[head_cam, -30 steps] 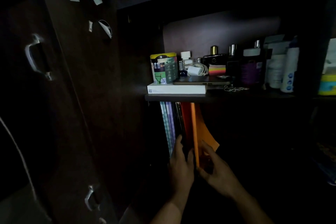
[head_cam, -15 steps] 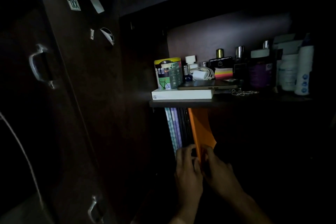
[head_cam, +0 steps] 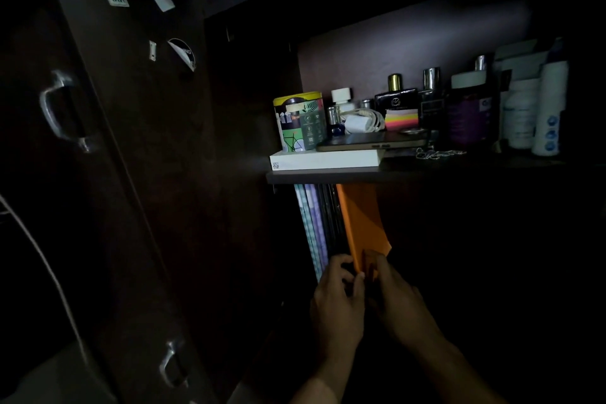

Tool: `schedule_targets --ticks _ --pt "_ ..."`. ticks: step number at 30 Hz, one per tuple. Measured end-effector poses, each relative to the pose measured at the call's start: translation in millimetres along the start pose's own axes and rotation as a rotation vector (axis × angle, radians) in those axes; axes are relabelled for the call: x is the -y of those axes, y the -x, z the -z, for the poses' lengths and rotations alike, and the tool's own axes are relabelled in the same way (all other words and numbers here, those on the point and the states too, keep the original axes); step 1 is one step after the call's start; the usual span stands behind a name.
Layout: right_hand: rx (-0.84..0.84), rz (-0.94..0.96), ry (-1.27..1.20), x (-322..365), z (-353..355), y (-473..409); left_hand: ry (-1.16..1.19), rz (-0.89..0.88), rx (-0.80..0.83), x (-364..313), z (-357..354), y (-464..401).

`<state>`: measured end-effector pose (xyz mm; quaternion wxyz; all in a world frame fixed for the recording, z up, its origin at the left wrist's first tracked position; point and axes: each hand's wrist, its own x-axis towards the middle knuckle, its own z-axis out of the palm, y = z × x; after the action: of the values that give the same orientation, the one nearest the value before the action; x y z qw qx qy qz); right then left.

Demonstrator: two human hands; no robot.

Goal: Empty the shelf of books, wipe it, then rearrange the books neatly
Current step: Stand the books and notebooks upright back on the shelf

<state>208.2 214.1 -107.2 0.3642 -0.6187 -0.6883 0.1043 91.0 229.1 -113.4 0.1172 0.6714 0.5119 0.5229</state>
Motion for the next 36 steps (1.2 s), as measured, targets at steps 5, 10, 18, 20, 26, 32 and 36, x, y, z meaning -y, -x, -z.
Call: schedule_targets --ticks 5,10,18,20,26,32,36 --pt "0.021 -0.007 0.048 5 -1 2 0.018 -0.011 -0.024 2 -1 0" --pt "0.001 -0.035 0.010 2 -1 4 0.015 -0.021 -0.089 3 -2 1" --pt "0.043 -0.010 0.046 1 -4 3 0.168 0.319 -0.101 6 5 -13" --pt "0.046 0.012 0.064 -1 -5 2 0.177 0.218 -0.144 6 1 -12" --pt "0.055 0.030 0.072 -4 -6 1 0.070 0.057 -0.271 16 3 -7" --pt "0.069 0.028 0.073 -5 -8 0 0.091 0.077 -0.157 13 2 -4" --pt "0.085 0.010 0.145 -2 -9 -1 0.110 0.117 -0.193 7 3 -3"
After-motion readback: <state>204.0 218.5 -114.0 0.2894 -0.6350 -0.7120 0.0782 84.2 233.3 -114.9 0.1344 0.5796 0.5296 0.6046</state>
